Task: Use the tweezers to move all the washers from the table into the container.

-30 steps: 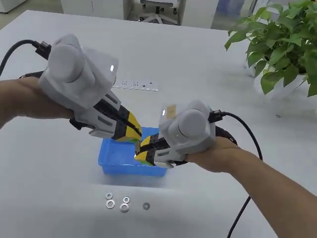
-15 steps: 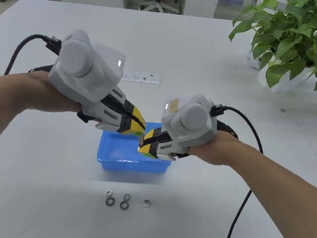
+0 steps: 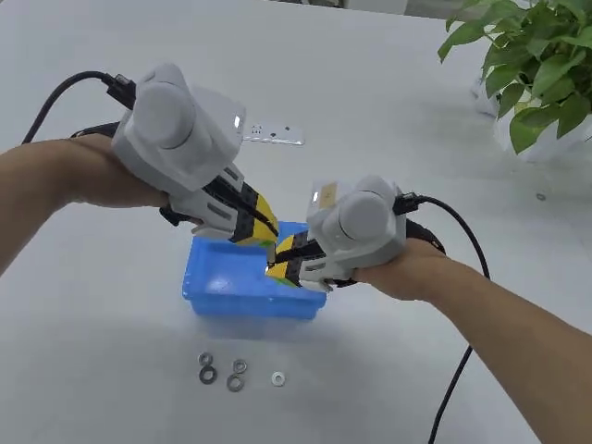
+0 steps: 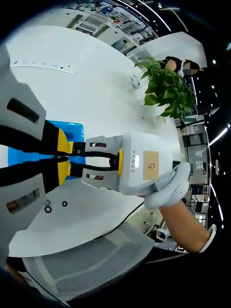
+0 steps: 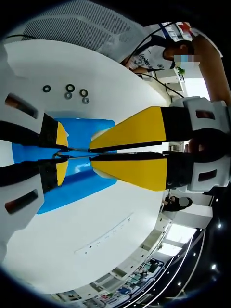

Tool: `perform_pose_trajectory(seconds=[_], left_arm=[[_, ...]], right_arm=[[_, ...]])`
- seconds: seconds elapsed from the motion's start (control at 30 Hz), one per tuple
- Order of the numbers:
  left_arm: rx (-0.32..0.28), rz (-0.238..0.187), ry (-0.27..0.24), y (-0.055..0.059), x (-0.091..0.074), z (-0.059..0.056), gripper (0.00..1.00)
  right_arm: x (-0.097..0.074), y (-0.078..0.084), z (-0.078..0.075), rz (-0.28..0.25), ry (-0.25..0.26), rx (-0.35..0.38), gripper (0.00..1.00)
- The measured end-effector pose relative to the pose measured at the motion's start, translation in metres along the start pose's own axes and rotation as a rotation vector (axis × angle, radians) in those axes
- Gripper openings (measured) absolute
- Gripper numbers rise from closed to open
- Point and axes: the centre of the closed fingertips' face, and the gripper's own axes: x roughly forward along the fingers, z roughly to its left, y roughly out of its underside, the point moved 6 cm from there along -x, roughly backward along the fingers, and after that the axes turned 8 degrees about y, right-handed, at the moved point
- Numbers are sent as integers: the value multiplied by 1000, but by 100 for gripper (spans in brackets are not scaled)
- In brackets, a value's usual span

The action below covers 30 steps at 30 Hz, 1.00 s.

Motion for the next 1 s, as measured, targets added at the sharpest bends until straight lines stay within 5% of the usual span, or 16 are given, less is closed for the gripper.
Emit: perform_pose_trajectory(seconds=[1.0], left_arm=[[-21, -2, 11, 13, 20, 9, 6]], right_arm=[[13, 22, -3, 30, -35, 2, 10]])
